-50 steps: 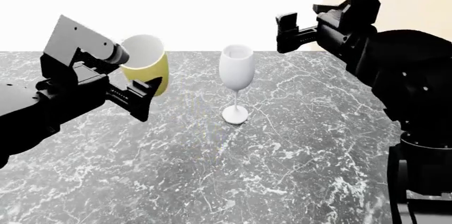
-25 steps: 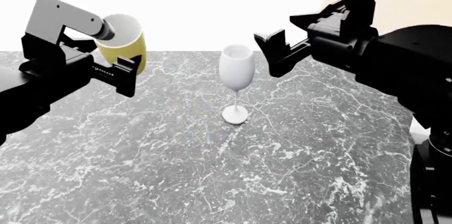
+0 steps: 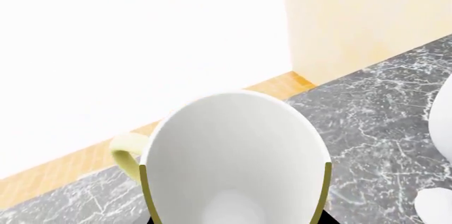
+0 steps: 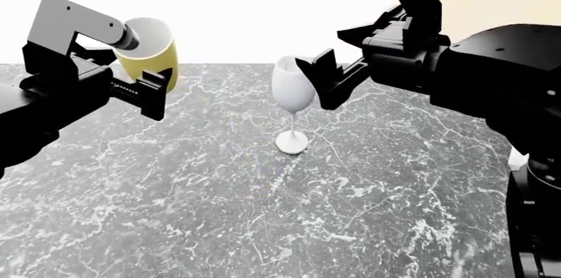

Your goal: Pick the cup and wine glass and place them in the sink. Then turn on the water.

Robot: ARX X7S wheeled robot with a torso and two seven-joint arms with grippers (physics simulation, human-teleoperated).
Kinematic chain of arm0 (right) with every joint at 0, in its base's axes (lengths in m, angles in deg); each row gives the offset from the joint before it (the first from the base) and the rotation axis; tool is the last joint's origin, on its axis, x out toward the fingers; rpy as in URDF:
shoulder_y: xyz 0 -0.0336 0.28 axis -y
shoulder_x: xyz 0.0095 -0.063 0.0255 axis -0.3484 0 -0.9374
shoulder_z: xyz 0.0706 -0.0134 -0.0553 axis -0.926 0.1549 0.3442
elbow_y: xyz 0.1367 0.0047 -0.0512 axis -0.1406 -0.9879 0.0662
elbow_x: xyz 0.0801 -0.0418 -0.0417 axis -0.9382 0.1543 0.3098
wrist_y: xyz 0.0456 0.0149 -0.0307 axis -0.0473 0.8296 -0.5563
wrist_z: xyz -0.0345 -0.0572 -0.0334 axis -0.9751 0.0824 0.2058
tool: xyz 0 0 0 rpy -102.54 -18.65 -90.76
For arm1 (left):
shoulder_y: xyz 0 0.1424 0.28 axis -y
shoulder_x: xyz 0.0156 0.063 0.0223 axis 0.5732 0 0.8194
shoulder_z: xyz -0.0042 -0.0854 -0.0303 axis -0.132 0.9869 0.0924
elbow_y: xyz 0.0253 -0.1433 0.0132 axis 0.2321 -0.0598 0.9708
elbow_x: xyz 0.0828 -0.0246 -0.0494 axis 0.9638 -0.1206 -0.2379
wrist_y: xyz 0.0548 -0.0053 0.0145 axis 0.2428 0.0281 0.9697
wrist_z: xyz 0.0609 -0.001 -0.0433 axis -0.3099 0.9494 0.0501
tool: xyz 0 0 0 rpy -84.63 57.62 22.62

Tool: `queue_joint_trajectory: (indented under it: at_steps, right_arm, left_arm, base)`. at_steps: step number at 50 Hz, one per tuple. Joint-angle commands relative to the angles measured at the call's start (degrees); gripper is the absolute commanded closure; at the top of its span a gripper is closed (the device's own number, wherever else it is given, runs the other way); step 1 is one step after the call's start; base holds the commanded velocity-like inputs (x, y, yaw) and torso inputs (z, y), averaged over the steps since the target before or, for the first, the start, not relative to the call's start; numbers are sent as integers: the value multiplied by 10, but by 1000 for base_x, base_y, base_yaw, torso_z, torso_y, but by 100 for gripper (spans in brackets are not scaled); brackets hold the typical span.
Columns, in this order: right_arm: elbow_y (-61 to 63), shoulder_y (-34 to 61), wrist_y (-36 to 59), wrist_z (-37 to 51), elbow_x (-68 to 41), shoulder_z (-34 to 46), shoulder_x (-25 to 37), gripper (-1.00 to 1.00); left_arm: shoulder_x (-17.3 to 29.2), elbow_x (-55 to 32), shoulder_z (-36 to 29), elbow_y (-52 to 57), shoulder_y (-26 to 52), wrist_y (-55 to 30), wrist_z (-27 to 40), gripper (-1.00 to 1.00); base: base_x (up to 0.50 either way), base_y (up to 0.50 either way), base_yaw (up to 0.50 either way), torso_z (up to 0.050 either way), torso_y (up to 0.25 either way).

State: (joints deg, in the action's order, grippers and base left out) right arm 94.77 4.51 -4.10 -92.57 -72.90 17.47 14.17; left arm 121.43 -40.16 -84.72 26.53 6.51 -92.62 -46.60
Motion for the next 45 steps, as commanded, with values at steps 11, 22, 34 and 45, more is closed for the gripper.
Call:
queue_joint_trajectory:
  at_steps: [11,22,34,45]
  right_arm:
    - [-38,21,-10,-5,7,38,-16,-100]
    - [-69,21,-29,-11,14,52,-23,-100]
    - [-97,23,-45,-17,21,65,-25,-100]
    - [-135,27,-69,-26,33,82,-35,-100]
  left_arm:
    - [5,-11,12,5,-10,4,11,100]
    - [7,-14,14,6,-14,6,11,100]
    - [10,-17,15,7,-17,8,11,100]
    - [10,-17,12,5,-16,11,10,100]
  base:
    - [0,0,0,0,0]
    - [0,0,0,0,1]
    - [0,0,0,0,0]
    - [0,0,0,0,1]
